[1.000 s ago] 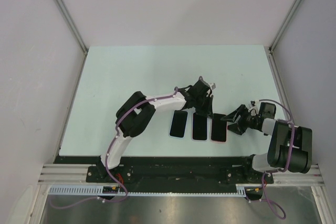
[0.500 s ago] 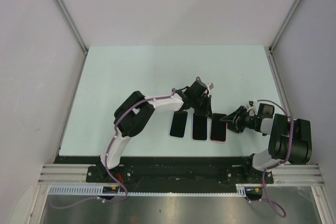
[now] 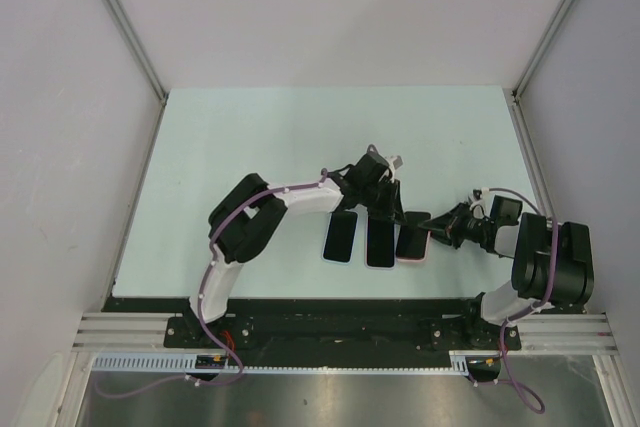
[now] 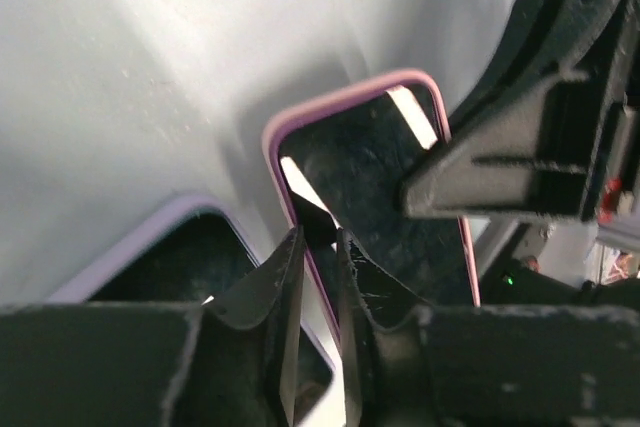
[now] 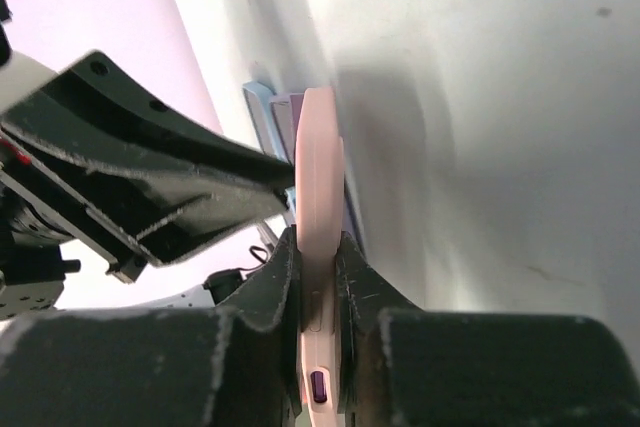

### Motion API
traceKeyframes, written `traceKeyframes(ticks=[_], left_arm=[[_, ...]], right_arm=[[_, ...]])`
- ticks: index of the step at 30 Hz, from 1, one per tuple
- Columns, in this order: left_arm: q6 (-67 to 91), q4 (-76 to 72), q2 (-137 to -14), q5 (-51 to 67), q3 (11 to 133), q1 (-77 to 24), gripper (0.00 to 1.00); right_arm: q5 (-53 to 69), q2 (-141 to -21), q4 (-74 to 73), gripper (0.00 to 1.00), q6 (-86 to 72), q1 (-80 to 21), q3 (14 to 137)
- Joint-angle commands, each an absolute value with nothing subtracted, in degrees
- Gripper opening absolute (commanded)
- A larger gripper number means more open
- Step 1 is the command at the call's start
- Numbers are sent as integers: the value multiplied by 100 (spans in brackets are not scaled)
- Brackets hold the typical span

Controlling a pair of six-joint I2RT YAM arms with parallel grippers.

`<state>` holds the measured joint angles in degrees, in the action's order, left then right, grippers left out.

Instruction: Put the phone into the phone case

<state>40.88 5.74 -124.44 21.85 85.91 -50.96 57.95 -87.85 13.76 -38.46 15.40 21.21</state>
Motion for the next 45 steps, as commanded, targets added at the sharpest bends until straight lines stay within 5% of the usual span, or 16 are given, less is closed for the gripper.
traceKeyframes(ticks=[1, 5, 10, 17, 21, 30, 39, 45], left_arm=[[4245, 413, -11375, 2794, 8280, -4958, 27], [4184, 422, -10331, 2970, 7885, -4536, 51], [4271, 18, -9039, 3392, 6883, -4114, 68], [4904, -1650, -7999, 4359, 5460, -3929, 73], [5159, -2206, -7726, 4684, 5168, -3929, 73], [5457, -2723, -7734, 4913, 4712, -3911, 60], [6346, -4069, -7945, 5045, 4193, -3920, 0], [5723, -2929, -7893, 4686, 4333, -3920, 0]], right_arm=[[6547, -8210, 2600, 0, -4894, 1442, 2215], [6829, -7595, 3575, 0, -5877, 1301, 2224], [6786, -7190, 5173, 0, -7362, 898, 2224], [6259, -7715, 9110, 0, -10237, 265, 2232], [5959, -7708, 9105, 0, -10117, -394, 2294], [5634, -7682, 9123, 0, -10099, -905, 2470], [5625, -7805, 9114, 6, -10020, -1116, 2470], [5678, -7848, 9097, 14, -9976, -1116, 2443]])
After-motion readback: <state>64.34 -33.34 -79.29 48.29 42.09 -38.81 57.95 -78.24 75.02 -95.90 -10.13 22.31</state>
